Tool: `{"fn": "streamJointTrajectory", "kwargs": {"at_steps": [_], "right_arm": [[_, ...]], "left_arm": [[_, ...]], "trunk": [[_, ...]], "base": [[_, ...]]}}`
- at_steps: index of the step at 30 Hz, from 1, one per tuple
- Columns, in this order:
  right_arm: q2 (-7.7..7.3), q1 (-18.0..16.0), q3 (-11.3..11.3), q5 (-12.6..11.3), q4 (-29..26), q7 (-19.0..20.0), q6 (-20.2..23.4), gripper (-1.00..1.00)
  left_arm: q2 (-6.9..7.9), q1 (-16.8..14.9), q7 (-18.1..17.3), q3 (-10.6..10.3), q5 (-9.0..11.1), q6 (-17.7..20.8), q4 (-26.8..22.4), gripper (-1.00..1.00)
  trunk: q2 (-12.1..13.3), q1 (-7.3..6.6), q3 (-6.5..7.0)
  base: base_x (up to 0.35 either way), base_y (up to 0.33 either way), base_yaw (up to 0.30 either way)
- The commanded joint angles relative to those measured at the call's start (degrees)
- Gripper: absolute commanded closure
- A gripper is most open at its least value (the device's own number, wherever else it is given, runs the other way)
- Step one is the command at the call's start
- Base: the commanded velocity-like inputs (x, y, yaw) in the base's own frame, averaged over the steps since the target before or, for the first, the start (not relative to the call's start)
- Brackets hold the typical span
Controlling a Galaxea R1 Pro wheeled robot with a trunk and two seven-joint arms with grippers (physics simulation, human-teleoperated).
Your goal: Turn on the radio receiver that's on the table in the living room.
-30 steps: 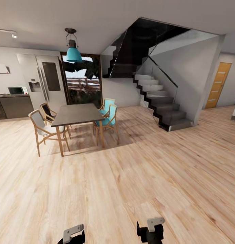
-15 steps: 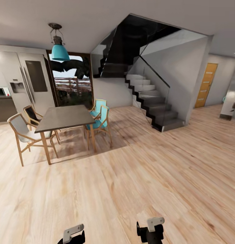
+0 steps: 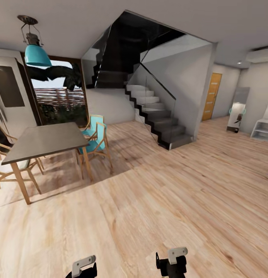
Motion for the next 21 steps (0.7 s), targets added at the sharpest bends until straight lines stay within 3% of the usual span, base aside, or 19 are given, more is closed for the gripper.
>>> {"fn": "streamJointTrajectory", "kwargs": {"at_steps": [1,21], "right_arm": [[0.0,0.0,0.0,0.0,0.0,0.0,0.0,-1.0],[0.0,0.0,0.0,0.1,0.1,0.0,0.0,-1.0]], "left_arm": [[0.0,0.0,0.0,0.0,0.0,0.0,0.0,-1.0],[0.0,0.0,0.0,0.0,0.0,0.0,0.0,-1.0]], "trunk": [[0.0,0.0,0.0],[0.0,0.0,0.0]], "base": [[0.336,0.0,-0.266],[0.336,0.0,-0.268]]}}
